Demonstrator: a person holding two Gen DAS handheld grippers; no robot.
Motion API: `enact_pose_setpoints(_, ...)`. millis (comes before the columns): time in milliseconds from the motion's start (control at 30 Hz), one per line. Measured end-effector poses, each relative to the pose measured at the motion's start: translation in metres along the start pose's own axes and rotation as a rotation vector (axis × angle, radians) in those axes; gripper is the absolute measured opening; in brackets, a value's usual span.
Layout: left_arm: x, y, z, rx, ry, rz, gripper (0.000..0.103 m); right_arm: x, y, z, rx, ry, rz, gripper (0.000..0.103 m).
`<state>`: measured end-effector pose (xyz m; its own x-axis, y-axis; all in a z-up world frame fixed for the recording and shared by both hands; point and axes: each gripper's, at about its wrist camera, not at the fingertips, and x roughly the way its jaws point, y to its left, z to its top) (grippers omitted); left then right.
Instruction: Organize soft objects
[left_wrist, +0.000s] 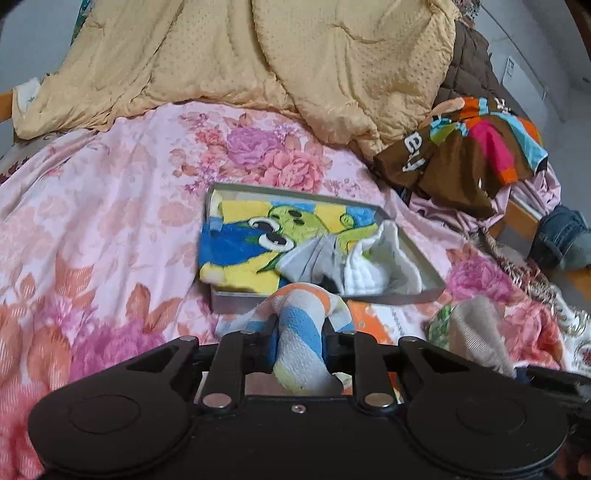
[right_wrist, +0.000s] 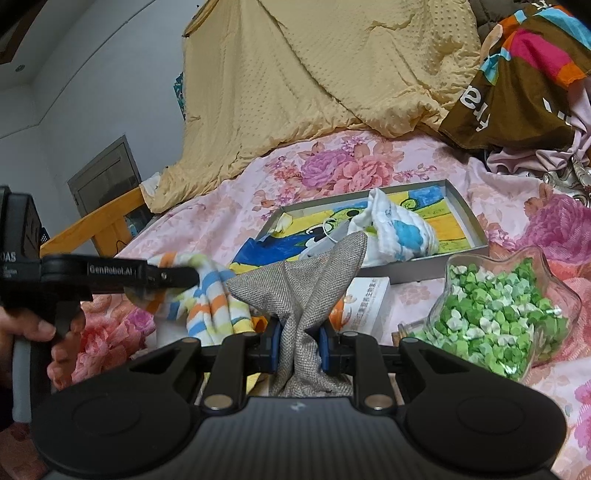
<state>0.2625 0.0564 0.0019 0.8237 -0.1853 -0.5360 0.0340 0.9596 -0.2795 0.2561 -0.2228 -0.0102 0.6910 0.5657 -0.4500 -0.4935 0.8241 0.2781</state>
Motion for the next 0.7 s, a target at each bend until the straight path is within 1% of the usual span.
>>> enact_pose_setpoints(67, 0.002, 0.001, 0.007, -0.013, -0.003, -0.015, 0.022, 0.003, -0.001, 0.002, 0.001, -0.01, 0.001, 0.023)
enact_pose_setpoints(233, 0.004, 0.009, 0.022, -0.071, -0.011, -0.081, 0.023, 0.011, -0.006, 0.01, 0.026, -0.042, 0.01, 0.023)
enact_pose_setpoints(367, 0.011, 0.008, 0.026, -0.033, -0.004, -0.066, 0.023, 0.019, -0.007, 0.016, 0.022, -0.053, 0.01, 0.023)
enact_pose_setpoints(433, 0.014, 0.009, 0.027, -0.016, -0.013, -0.052, 0.022, 0.024, -0.008, 0.018, 0.019, -0.058, 0.008, 0.023)
enact_pose_setpoints(500, 0.017, 0.011, 0.03, -0.025, -0.022, -0.049, 0.021, 0.029, -0.008, 0.021, 0.021, -0.058, 0.009, 0.023)
enact_pose_setpoints(700, 0.021, 0.016, 0.041, -0.063, -0.04, -0.089, 0.021, 0.04, -0.012, 0.038, 0.047, -0.104, 0.031, 0.023)
